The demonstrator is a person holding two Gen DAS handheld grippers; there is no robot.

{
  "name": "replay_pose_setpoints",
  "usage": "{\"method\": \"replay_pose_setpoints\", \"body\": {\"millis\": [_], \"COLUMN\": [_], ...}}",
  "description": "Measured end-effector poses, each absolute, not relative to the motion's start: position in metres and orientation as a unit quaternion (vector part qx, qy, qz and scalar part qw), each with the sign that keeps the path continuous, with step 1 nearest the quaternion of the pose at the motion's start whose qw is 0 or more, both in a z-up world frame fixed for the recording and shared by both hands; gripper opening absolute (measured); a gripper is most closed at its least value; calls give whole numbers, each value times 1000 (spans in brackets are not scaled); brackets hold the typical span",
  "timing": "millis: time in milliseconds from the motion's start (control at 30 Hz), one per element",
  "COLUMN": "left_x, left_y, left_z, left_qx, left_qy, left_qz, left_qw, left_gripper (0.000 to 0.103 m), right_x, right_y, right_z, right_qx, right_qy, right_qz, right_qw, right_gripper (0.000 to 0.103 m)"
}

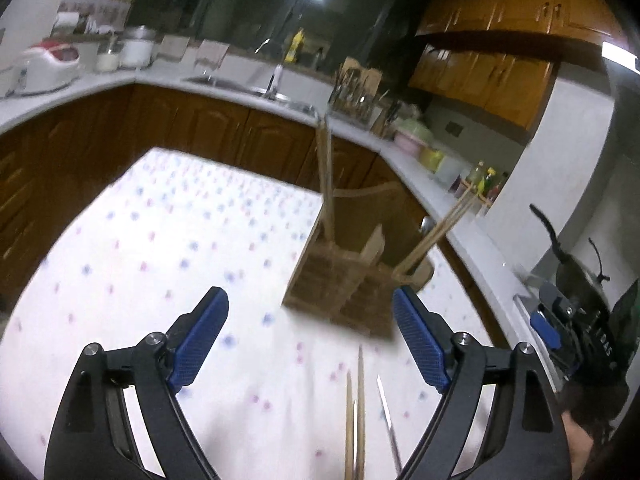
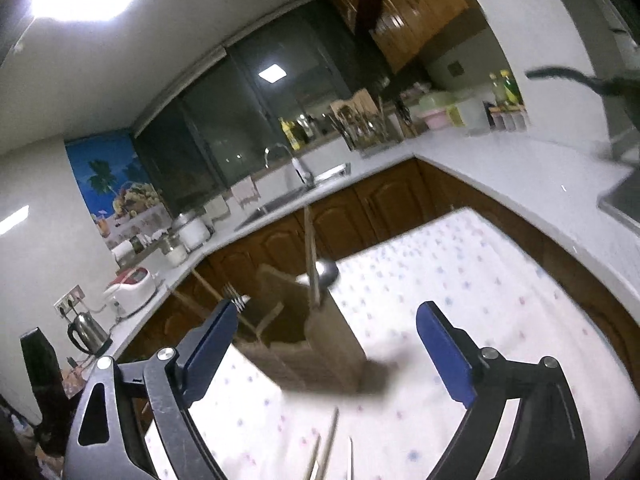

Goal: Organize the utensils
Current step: 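Move both open grippers back down to the remaining chopsticks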

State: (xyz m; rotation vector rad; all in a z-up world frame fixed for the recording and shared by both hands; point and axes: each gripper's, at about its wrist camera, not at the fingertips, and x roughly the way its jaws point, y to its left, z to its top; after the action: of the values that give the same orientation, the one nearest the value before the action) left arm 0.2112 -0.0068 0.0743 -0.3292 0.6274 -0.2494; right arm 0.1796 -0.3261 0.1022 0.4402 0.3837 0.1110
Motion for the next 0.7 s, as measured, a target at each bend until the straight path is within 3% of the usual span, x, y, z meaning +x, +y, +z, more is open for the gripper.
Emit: {"method": "replay_pose_setpoints", "body": {"millis": [367, 700], "left_x": [182, 173], "left_y": [-12, -35], "left_z": [24, 1], "left_qx": [-139, -100], "left_qy": [372, 409], "left_qz": [-107, -118], "left_qw": [912, 899], "left_gripper": [86, 86], "right_x": [132, 109], "right_y": [-335, -341], "right_z": [38, 14], "right_qx": [238, 250], "right_qy": [261, 286], "right_qz": [26, 11], "right_qw": [935, 925], "right_gripper": [92, 92]}}
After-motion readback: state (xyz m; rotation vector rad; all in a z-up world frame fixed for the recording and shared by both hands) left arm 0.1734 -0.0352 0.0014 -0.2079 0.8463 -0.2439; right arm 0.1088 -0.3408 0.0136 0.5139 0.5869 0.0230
